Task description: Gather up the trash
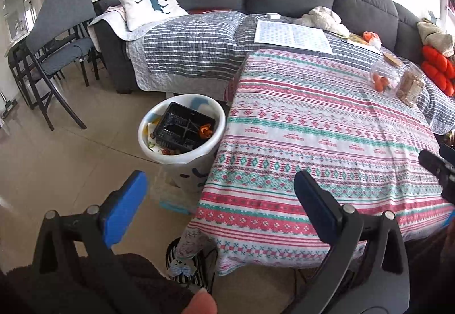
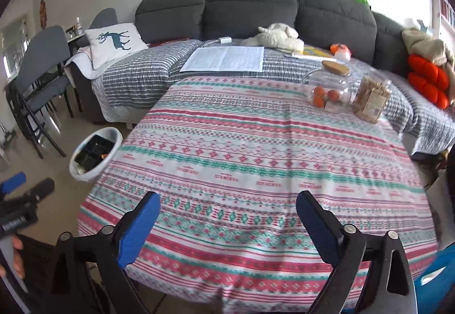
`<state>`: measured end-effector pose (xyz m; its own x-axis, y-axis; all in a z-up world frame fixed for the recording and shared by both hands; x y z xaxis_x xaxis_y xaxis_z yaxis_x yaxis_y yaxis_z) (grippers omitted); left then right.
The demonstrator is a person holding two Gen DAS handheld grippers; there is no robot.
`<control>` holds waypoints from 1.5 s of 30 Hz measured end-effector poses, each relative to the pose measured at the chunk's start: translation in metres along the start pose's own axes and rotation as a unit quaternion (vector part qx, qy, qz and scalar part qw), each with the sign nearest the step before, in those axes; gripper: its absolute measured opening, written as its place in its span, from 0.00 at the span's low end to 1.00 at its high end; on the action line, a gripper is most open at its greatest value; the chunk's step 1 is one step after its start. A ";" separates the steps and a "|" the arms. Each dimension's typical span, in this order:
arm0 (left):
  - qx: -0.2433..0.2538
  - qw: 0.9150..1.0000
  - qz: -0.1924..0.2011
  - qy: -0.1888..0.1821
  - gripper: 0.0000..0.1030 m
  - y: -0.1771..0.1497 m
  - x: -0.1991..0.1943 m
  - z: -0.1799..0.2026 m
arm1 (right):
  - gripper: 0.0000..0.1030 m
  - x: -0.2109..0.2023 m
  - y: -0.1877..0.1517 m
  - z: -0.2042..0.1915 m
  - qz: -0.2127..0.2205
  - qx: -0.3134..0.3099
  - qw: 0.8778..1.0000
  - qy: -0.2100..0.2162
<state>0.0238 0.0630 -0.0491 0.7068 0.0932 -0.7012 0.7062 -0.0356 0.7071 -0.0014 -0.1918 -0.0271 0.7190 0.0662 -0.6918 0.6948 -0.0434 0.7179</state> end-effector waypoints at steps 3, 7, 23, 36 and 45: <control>0.001 1.000 0.002 0.003 0.99 0.001 -0.001 0.003 | 1.00 0.002 -0.004 -0.002 -0.005 -0.018 1.000 -0.009; -0.002 1.000 0.005 0.007 0.99 0.001 -0.003 0.004 | 1.00 0.006 -0.007 -0.006 -0.010 -0.026 1.000 -0.009; 0.000 1.000 -0.001 -0.006 0.99 -0.003 -0.006 0.014 | 1.00 0.004 -0.003 -0.018 -0.008 -0.009 1.000 0.021; -0.004 1.000 -0.003 -0.002 0.99 -0.001 -0.004 0.015 | 1.00 -0.002 0.001 -0.017 -0.001 -0.002 0.999 0.032; 0.006 1.000 -0.002 0.007 0.99 0.000 -0.006 0.017 | 1.00 -0.003 0.001 -0.017 -0.002 0.003 0.999 0.032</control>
<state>0.0201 0.0456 -0.0468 0.7040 0.1080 -0.7019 0.7089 -0.0470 0.7038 -0.0031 -0.1749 -0.0227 0.7133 0.1297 -0.6888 0.6984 -0.0487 0.7140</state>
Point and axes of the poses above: each gripper's, at about its wrist camera, not at the fingertips, and x roughly the way its jaws point, z to its right, y to its top, the point moved 8 cm from there along x, roughly the way its jaws point, and after that the axes turned 5 degrees about y, right-handed, at the moved point
